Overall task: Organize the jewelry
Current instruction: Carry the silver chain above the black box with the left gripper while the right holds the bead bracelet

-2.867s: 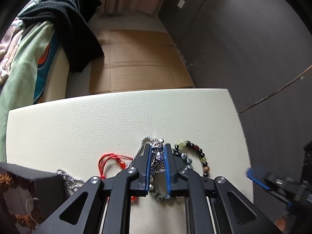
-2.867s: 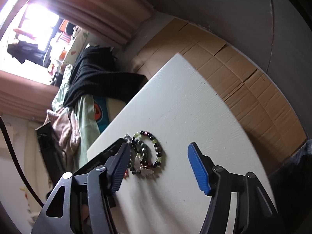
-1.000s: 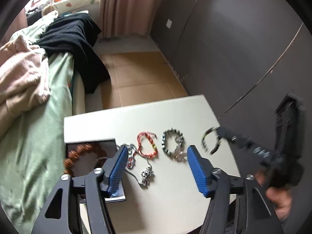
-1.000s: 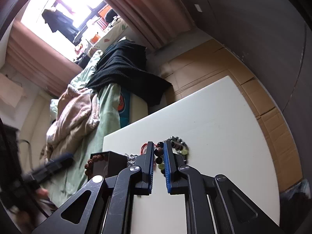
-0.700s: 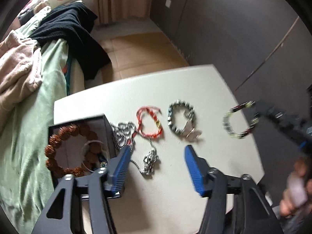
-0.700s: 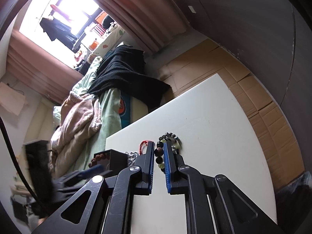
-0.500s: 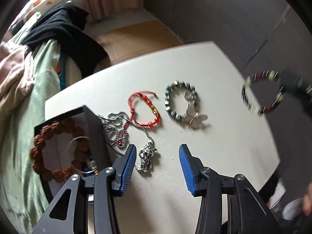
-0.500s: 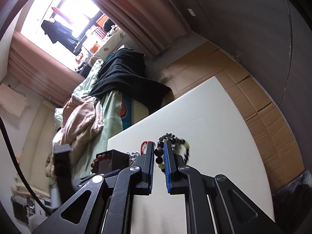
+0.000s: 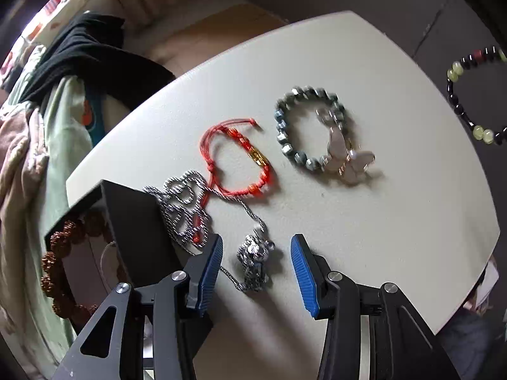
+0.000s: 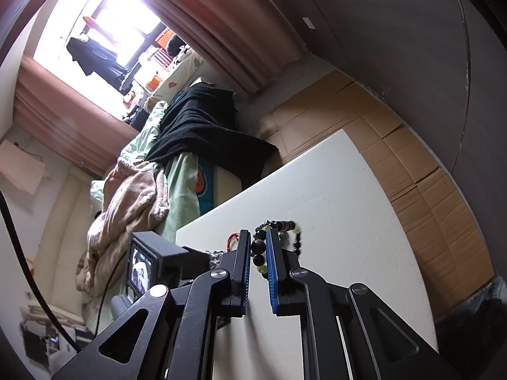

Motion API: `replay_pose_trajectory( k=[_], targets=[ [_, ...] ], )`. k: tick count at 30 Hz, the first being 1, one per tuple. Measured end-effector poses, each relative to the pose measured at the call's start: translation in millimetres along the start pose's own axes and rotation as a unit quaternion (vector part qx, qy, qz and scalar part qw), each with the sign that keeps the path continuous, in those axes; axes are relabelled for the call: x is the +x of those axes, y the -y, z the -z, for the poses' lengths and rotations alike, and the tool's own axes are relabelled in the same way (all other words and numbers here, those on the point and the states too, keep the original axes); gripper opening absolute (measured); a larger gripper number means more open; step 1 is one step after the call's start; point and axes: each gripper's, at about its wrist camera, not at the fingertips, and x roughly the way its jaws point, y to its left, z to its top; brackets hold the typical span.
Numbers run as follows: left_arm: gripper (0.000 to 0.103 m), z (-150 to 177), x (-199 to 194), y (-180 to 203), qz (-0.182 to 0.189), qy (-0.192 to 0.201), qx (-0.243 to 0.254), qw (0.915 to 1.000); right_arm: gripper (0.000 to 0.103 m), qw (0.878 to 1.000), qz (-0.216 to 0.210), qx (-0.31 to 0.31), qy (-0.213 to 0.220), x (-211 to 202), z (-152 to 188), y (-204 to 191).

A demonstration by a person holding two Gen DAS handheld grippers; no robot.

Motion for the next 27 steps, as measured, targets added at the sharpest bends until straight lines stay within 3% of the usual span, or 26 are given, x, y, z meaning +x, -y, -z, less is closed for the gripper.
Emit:
replay_pose_trajectory(
  k=[7, 9, 10, 13, 19, 27],
  targets=[
    [0.043, 2, 2, 2, -0.003, -0.002, 0.022, 0.9997, 0.012, 1.000, -0.001, 0.004, 0.004, -6, -1, 5],
    [0.031, 3, -3, 10, -0.005, -0.005, 0.027, 0.9996, 0.012, 1.000, -0.001, 0.006, 0.005, -7, -1, 6],
    [0.021, 2, -3, 8, -0.012, -0.007, 0.024, 0.9996, 0.012, 1.000, -0.001, 0.007, 0.006, -7, 0, 5],
    [0.020, 1, -5, 6, 0.014, -0.011, 0.015, 0.9997, 0.012, 1.000, -0.001, 0.008, 0.006, -7, 0, 6],
    [0.020, -4, -27, 2, 0.019, 0.015, 0.004, 0.9997, 0.012, 1.000, -0.002, 0.008, 0.004, -6, -1, 5],
    [0.020, -9, -101, -28, 0.005, 0.093, -0.028, 0.9953, 0.012, 1.000, -0.013, 0.007, 0.000, -4, -2, 2]
  ],
)
